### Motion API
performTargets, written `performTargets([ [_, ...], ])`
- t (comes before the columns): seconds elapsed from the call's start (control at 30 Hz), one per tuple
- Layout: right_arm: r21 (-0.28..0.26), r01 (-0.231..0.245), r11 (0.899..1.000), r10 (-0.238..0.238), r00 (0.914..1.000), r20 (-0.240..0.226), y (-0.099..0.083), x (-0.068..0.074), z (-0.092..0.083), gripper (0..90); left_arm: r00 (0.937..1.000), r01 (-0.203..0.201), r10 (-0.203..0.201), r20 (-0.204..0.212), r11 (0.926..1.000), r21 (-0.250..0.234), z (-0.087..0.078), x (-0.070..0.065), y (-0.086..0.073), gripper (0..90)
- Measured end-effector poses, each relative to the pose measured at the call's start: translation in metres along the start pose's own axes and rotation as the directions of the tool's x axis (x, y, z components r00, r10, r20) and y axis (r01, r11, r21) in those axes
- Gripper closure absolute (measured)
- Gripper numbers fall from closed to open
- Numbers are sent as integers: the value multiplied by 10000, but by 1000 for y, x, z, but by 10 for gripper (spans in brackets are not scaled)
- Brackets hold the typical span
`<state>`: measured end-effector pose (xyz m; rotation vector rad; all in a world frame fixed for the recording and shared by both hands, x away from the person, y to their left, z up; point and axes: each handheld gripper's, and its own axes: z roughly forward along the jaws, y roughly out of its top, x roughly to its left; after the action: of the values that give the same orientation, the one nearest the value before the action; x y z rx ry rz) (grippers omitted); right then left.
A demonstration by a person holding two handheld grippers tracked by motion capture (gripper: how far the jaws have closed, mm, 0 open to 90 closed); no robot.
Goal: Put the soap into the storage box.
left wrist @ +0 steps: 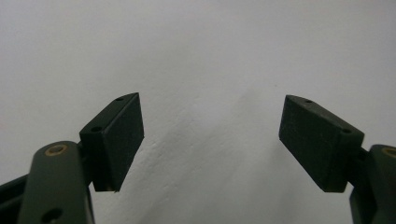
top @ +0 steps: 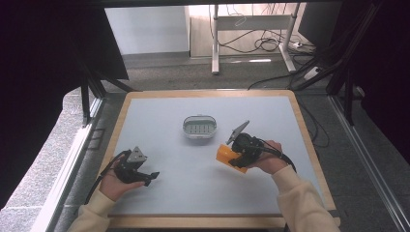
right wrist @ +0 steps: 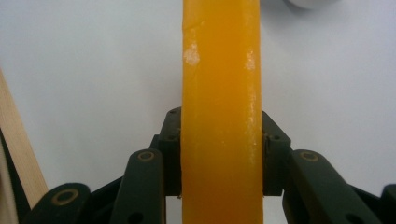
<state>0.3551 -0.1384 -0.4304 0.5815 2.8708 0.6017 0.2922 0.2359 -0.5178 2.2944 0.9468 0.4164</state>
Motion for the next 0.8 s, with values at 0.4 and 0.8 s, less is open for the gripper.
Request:
performTargets([
  [0.4,-258,385,9989,-383,9992,91,15,-5,-8,617,10000,12,-12,-7,10000,-10,0,0,0,220],
  [0.8,-519,549,9971,-550,9985,-3,24,-10,-10,617,10000,24,-24,4,10000,-29,-1,0,0,221],
])
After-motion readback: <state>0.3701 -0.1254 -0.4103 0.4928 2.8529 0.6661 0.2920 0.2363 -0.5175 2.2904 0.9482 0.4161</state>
